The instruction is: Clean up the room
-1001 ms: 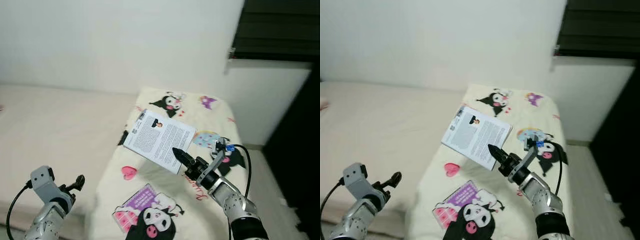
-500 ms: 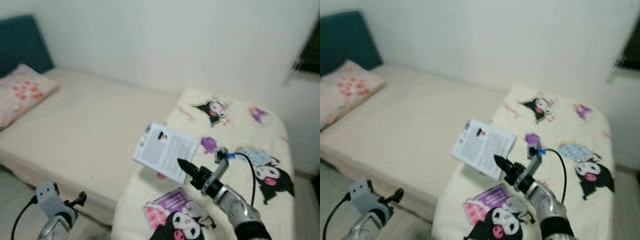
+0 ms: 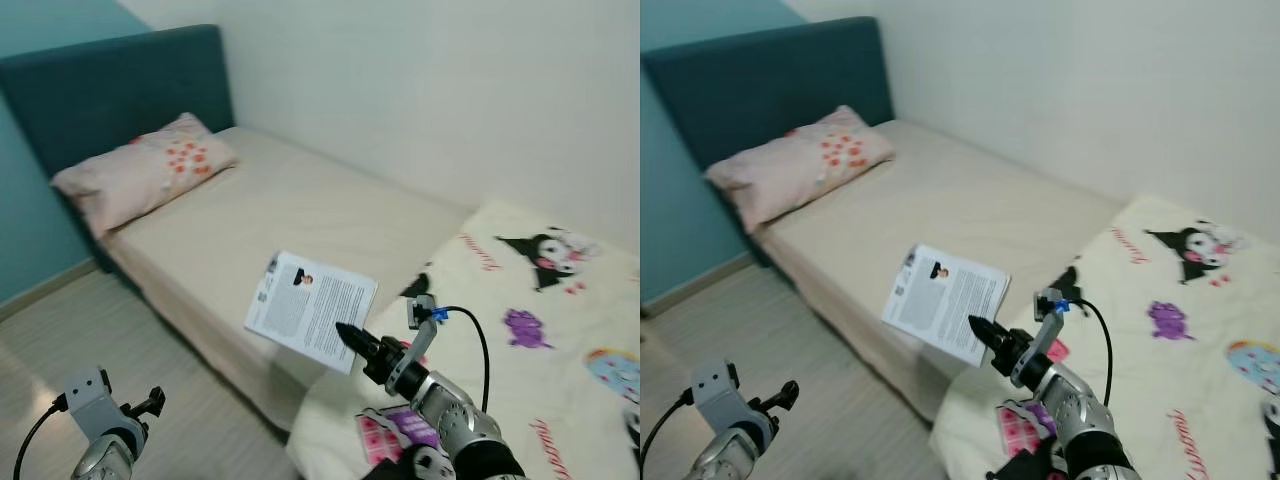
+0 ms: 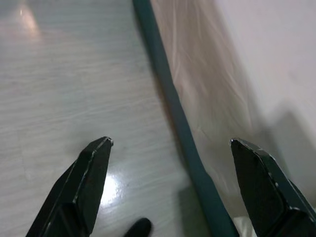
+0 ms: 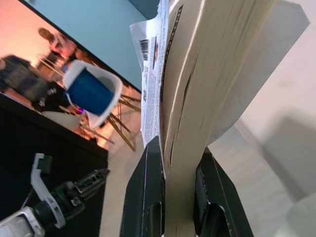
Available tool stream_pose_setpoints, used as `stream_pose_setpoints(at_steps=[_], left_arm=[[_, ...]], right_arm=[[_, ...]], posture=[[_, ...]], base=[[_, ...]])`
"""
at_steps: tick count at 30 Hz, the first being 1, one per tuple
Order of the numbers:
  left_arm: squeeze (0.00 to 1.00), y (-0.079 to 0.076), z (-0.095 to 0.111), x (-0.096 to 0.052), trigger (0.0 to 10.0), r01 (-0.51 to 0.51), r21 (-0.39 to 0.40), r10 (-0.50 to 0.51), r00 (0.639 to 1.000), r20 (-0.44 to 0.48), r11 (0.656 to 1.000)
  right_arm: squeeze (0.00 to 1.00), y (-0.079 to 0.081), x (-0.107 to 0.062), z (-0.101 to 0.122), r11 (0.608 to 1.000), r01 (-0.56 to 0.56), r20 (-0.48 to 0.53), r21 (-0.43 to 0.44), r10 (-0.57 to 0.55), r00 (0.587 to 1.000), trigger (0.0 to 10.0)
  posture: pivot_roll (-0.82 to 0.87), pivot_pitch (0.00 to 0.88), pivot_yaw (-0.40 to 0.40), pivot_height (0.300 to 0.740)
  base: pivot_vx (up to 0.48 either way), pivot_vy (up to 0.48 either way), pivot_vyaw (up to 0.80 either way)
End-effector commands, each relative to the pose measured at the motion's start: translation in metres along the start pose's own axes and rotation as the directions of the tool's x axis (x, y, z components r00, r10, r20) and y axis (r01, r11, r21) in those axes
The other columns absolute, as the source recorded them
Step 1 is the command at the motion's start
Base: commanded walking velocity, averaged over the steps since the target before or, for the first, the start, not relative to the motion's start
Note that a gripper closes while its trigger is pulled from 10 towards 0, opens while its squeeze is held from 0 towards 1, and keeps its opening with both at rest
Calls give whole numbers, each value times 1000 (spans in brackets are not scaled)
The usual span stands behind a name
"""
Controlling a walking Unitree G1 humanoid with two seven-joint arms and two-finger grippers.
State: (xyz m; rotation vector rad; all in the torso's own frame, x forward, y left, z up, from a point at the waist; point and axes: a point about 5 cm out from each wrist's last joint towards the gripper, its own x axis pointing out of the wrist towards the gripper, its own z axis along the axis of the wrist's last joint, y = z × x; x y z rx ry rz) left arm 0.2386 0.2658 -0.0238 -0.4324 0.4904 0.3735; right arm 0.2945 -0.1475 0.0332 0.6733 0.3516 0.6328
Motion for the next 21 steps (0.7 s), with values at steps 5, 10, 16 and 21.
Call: stream_pose_setpoints(at_steps=[5, 10, 16, 21], left_arm=[[0, -3, -2, 1, 10000, 8, 27, -7, 1000, -9, 1000], [0, -4, -2, 1, 10000, 13, 36, -13, 1000, -6, 999], [0, -9, 0, 2, 10000, 55, 64, -56, 998, 5, 996], [0, -15, 3, 4, 10000, 76, 73, -77, 997, 13, 994]], right_arm=[[0, -4, -2, -1, 999, 22, -1, -42, -22, 1000, 0], [0, -7, -5, -5, 998, 42, -13, -40, -43, 999, 0], [0, -8, -5, -9, 997, 51, -22, -51, -52, 998, 0], [0, -8, -3, -5, 996, 55, -18, -70, -56, 998, 0]], posture=[[-19, 0, -30, 740], [-17, 0, -31, 740], [-20, 0, -22, 740], [-23, 0, -20, 740]], base=[[0, 0, 760], [0, 0, 763], [0, 0, 759], [0, 0, 760]])
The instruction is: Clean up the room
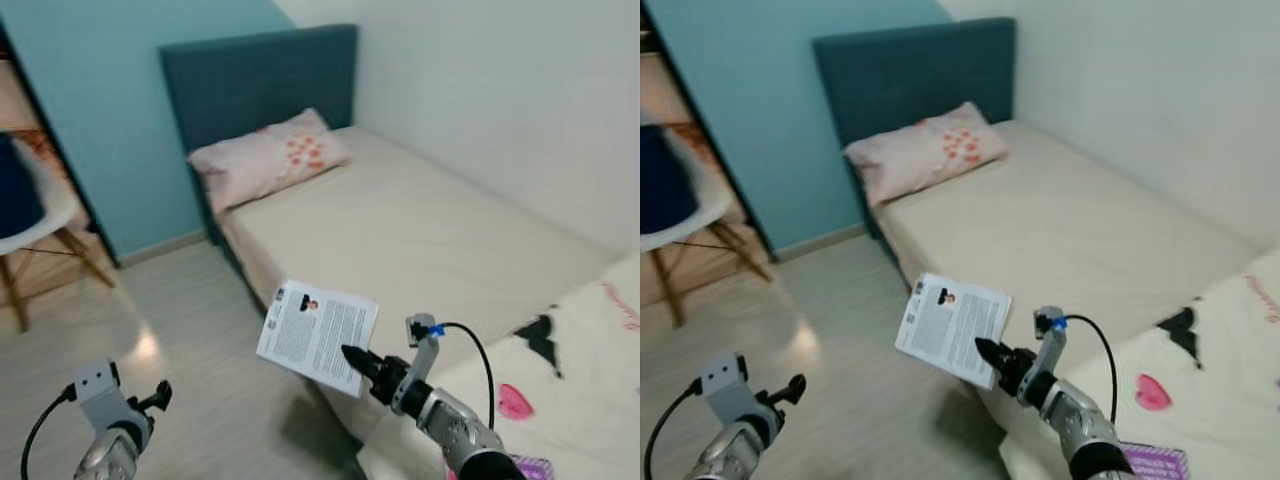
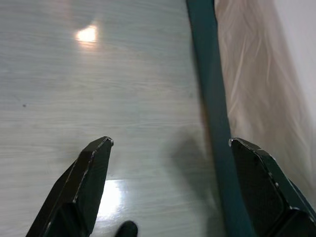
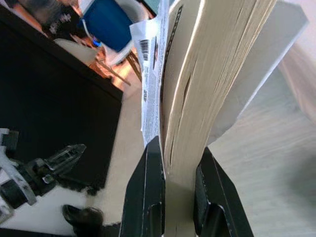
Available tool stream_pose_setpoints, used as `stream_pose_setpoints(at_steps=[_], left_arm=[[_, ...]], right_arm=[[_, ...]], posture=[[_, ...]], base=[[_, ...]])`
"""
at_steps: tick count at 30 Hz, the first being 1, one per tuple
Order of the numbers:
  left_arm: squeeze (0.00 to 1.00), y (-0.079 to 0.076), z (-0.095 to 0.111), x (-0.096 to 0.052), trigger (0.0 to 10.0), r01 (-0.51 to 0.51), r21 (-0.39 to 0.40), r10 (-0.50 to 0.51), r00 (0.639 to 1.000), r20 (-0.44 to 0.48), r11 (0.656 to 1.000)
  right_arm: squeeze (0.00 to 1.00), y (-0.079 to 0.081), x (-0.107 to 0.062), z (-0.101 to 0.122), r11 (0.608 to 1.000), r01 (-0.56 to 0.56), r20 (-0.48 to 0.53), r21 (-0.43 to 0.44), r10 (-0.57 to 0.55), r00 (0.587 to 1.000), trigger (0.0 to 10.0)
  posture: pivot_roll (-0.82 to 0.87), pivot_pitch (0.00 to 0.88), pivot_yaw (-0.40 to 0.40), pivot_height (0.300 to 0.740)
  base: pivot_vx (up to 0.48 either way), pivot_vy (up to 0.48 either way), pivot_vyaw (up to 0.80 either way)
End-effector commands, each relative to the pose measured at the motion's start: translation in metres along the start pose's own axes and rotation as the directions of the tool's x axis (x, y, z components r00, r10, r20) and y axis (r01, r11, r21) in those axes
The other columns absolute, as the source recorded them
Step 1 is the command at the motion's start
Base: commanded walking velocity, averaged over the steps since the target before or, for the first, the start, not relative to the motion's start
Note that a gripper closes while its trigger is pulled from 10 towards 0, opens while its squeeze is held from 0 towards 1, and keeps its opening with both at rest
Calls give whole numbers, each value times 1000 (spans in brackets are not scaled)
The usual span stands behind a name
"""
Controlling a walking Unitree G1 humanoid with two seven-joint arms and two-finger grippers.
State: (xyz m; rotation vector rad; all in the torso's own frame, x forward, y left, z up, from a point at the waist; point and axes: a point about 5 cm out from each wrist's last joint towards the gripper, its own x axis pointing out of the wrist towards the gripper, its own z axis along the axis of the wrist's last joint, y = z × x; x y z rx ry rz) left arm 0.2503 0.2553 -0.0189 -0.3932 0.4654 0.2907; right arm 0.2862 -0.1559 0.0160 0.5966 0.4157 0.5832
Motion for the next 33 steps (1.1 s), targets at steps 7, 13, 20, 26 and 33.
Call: stream_pose_setpoints(at_steps=[7, 13, 20, 26, 33], left_arm=[[0, -10, 7, 4, 10000, 43, 26, -44, 999, 20, 999], [0, -16, 6, 6, 10000, 64, 40, -65, 998, 17, 997], [0, -20, 3, 6, 10000, 67, 32, -67, 998, 12, 997], [0, -23, 4, 7, 10000, 78, 42, -79, 997, 12, 996], [0, -25, 1, 6, 10000, 98, 55, -99, 995, 3, 994]], right_arm=[[0, 5, 12, 25, 998, 19, 75, -62, -14, 997, 10000], [0, 8, 14, 33, 992, 8, 95, -126, 4, 995, 10000], [0, 9, 16, 34, 994, 4, 102, -112, 8, 995, 10000], [0, 6, 15, 38, 994, 44, 126, -102, -31, 992, 10000], [0, 2, 12, 39, 993, 74, 148, -93, -59, 987, 10000]], posture=[[-29, 0, -20, 740], [-36, 0, -18, 740], [-45, 0, -12, 740], [-48, 0, -13, 740], [-52, 0, -17, 740]], base=[[49, 0, 327], [353, 0, 483], [394, 0, 689], [419, 0, 99], [424, 0, 0]])
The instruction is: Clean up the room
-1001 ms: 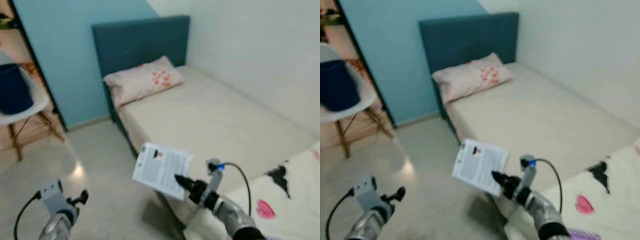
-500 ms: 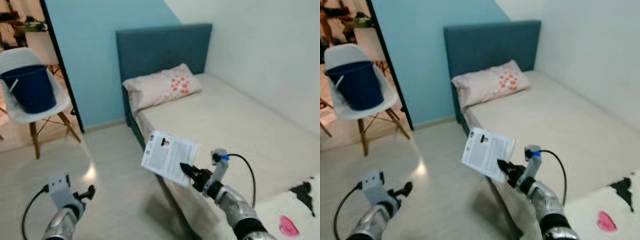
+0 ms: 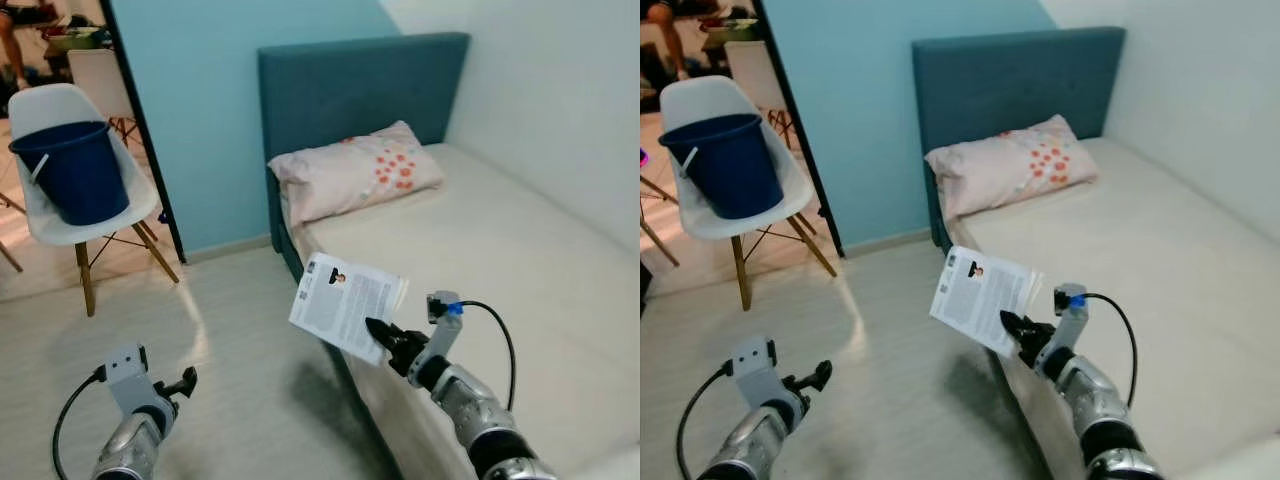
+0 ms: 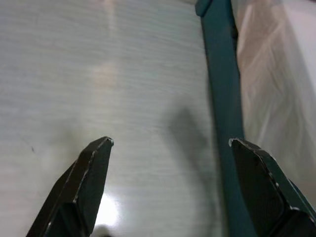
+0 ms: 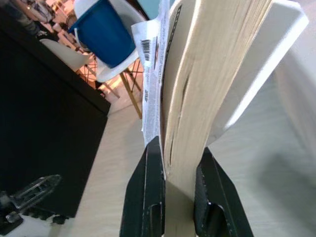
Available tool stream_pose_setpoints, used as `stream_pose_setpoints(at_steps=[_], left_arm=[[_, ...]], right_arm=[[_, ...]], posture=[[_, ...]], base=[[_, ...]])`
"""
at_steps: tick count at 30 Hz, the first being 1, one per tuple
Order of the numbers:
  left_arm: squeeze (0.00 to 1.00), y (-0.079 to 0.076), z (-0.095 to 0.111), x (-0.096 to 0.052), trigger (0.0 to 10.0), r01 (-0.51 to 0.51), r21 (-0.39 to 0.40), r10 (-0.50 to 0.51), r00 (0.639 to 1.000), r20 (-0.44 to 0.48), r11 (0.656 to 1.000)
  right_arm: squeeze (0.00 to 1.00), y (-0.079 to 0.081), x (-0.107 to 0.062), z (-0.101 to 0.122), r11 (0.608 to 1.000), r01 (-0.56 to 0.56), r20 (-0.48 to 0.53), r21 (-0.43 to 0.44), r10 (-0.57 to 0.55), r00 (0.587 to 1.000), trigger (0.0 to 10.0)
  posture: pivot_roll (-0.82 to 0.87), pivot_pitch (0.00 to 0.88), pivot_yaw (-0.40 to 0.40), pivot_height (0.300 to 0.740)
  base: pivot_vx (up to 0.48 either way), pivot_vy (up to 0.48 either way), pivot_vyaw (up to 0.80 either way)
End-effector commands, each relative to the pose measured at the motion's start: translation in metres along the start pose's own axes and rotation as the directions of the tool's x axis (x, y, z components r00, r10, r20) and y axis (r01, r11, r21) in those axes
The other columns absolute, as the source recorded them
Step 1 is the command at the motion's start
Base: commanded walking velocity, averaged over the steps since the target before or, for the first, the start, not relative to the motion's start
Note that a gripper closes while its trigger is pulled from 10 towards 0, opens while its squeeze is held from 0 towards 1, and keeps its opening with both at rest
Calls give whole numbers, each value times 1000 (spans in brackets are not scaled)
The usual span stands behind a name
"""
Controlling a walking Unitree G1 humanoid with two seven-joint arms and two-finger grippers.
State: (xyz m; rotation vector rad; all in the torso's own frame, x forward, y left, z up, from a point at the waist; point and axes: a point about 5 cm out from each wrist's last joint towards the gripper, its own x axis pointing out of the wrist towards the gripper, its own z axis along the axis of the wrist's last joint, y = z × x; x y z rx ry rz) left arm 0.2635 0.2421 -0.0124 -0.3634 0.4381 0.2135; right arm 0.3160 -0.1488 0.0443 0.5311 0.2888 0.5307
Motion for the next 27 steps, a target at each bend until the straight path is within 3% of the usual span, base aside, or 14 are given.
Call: stream_pose_setpoints(at_steps=[1, 9, 14, 21, 27], left_arm=[[0, -7, -6, 0, 10000, 28, 15, -28, 999, -20, 999], [0, -5, -15, -3, 10000, 26, 22, -24, 998, -50, 999], [0, -6, -18, -4, 10000, 26, 25, -24, 998, -61, 999], [0, -8, -17, -3, 10000, 26, 22, -25, 998, -59, 999], [0, -6, -20, -5, 10000, 29, 32, -27, 997, -71, 999]], right_arm=[[0, -11, -9, 5, 999, 43, 34, -2, -43, 998, 10000], [0, -16, -12, 4, 993, 109, 48, 37, -110, 993, 10000], [0, -19, -12, 3, 989, 139, 37, 51, -141, 989, 10000], [0, -21, -9, 15, 984, 151, 76, 91, -159, 984, 10000], [0, -21, -11, 10, 982, 152, 81, 115, -162, 983, 10000]], posture=[[-55, 0, -17, 740], [-55, 0, -17, 740], [-59, 0, -23, 740], [-69, 0, -17, 740], [-73, 0, -5, 740]], base=[[424, 0, 0], [428, 0, 0], [430, 0, -685], [434, 0, 0], [435, 0, 0]])
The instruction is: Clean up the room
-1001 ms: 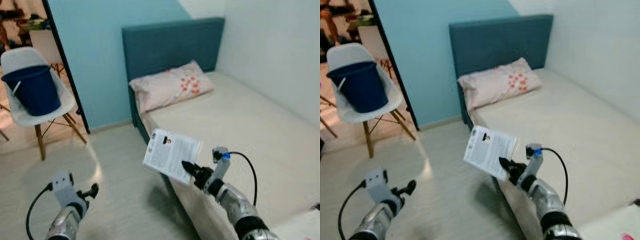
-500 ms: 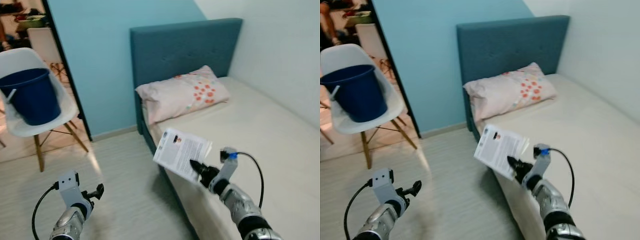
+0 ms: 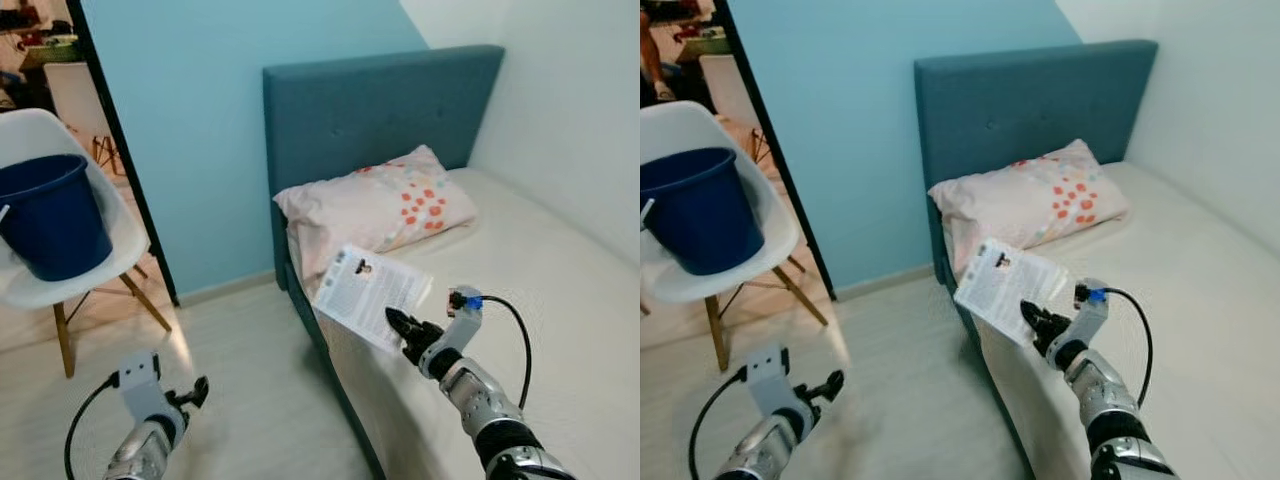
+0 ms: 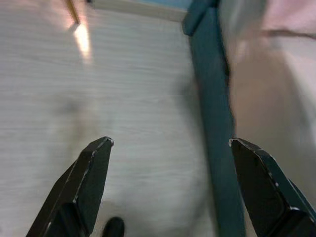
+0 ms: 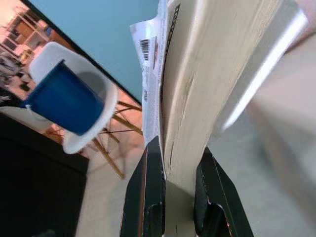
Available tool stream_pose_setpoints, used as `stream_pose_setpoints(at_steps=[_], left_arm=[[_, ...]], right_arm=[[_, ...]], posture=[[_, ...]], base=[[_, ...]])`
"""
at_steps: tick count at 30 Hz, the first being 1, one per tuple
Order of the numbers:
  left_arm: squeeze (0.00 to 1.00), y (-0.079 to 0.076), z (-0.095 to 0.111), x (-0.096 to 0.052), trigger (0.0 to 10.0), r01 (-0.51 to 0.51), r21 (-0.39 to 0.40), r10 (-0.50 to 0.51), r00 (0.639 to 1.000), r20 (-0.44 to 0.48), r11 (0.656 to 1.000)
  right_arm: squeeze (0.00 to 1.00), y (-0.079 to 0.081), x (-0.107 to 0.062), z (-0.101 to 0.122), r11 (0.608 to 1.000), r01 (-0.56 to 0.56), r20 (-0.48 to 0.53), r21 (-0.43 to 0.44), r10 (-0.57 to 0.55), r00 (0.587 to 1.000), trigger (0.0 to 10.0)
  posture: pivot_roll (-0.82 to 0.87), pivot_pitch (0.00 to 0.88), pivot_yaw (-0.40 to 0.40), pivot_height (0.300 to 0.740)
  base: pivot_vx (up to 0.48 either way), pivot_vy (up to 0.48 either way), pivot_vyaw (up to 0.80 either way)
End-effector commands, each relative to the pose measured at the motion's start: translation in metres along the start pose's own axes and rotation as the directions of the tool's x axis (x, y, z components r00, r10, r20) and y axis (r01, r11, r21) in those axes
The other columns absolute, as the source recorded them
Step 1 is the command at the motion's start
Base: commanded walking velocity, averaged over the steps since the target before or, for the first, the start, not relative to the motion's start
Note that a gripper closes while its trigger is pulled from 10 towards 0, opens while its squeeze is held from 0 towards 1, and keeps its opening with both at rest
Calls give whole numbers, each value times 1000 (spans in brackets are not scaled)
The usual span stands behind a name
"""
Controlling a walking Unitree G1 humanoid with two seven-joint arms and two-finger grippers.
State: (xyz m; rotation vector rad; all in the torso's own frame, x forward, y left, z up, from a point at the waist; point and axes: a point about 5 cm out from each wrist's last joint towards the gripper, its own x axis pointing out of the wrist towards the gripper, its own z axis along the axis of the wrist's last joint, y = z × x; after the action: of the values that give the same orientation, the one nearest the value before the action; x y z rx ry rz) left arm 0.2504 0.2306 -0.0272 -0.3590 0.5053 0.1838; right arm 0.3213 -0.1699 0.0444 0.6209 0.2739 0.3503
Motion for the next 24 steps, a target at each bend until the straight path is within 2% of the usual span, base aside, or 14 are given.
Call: stream_pose_setpoints(at_steps=[1, 10, 13, 15, 18, 20, 24], left_arm=[[0, -5, 2, 2, 10000, 12, 19, -12, 1000, -3, 1000], [0, -7, 6, 4, 10000, 13, 8, -13, 1000, 16, 1000], [0, -3, 1, 1, 10000, 4, 10, -4, 1000, 2, 1000], [0, -1, -3, -1, 10000, 0, 13, 0, 1000, -7, 1000], [0, -2, -5, -1, 10000, -2, 15, 2, 1000, -17, 1000], [0, -3, -9, -1, 10000, -23, 14, 24, 999, -44, 1000], [0, -9, -9, 0, 10000, 19, 14, -19, 999, -29, 1000]], right_arm=[[0, -4, -3, 0, 1000, 9, 5, 8, -9, 1000, 10000], [0, -2, -3, 0, 1000, -14, 3, 8, 14, 1000, 10000], [0, -1, -6, -2, 999, -38, 8, -10, 38, 999, 10000], [0, 0, -8, -3, 997, -68, 20, -20, 69, 997, 10000], [0, -2, -9, -4, 999, -45, 27, -7, 45, 999, 10000], [0, -5, -8, -3, 1000, -5, 32, 22, 5, 999, 10000], [0, -7, -8, -3, 999, 27, 33, 22, -28, 999, 10000]], posture=[[-75, 0, -4, 740], [-71, 0, -10, 740], [-69, 0, -12, 740], [-66, 0, -15, 740], [-69, 0, -17, 740], [-61, 0, -20, 740], [-62, 0, -24, 740]], base=[[435, 0, 0], [437, 0, 0], [435, 0, 0], [435, 0, 697], [409, 0, 788], [0, 0, 269], [0, 0, 0]])
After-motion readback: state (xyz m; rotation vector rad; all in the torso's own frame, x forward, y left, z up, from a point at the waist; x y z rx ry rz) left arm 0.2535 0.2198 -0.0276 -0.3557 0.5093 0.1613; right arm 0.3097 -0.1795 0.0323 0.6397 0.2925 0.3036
